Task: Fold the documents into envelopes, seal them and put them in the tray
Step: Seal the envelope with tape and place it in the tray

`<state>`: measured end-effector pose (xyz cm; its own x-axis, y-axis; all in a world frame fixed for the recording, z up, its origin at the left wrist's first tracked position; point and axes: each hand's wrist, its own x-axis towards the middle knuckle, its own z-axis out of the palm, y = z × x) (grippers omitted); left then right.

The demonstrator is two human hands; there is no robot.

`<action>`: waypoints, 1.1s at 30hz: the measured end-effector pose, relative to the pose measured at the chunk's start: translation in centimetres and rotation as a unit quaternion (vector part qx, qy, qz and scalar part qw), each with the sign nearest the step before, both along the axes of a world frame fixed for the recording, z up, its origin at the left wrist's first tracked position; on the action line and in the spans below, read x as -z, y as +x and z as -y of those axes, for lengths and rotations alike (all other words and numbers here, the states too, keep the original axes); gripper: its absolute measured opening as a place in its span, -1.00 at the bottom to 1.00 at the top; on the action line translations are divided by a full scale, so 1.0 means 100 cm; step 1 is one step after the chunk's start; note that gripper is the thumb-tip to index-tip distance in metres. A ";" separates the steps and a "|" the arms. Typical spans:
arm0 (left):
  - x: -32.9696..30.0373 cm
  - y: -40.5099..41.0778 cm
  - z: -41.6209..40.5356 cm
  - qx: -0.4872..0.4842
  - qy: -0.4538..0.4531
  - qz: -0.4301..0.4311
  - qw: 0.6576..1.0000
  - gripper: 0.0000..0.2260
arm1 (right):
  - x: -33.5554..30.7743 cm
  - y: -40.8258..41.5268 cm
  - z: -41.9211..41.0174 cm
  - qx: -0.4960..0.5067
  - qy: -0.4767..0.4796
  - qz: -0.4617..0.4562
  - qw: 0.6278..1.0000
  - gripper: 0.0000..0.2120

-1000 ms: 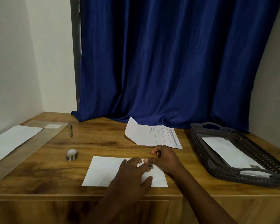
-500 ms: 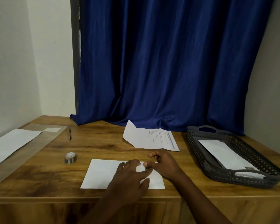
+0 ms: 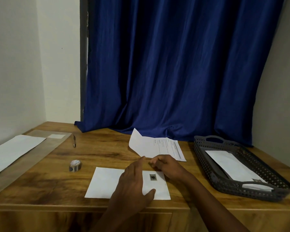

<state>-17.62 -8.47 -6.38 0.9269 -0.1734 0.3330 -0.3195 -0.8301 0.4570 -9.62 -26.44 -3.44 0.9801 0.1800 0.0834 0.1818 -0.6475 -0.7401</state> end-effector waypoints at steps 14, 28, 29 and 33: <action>0.002 0.000 -0.001 -0.011 0.011 0.037 0.999 -0.04 | -0.054 0.014 -0.051 -0.154 -0.247 -0.089 0.952 -0.63; 0.006 -0.002 -0.002 -0.051 -0.069 0.138 0.987 -0.19 | -0.054 0.003 -0.001 -0.078 -0.127 -0.113 0.982 -0.78; 0.006 -0.002 -0.003 -0.050 -0.088 0.142 0.985 -0.19 | -0.057 0.000 0.007 -0.063 -0.104 -0.112 0.986 -0.77; 0.007 0.001 -0.009 -0.017 -0.155 0.119 0.981 -0.13 | -0.073 -0.014 0.044 0.010 -0.002 -0.109 0.994 -0.79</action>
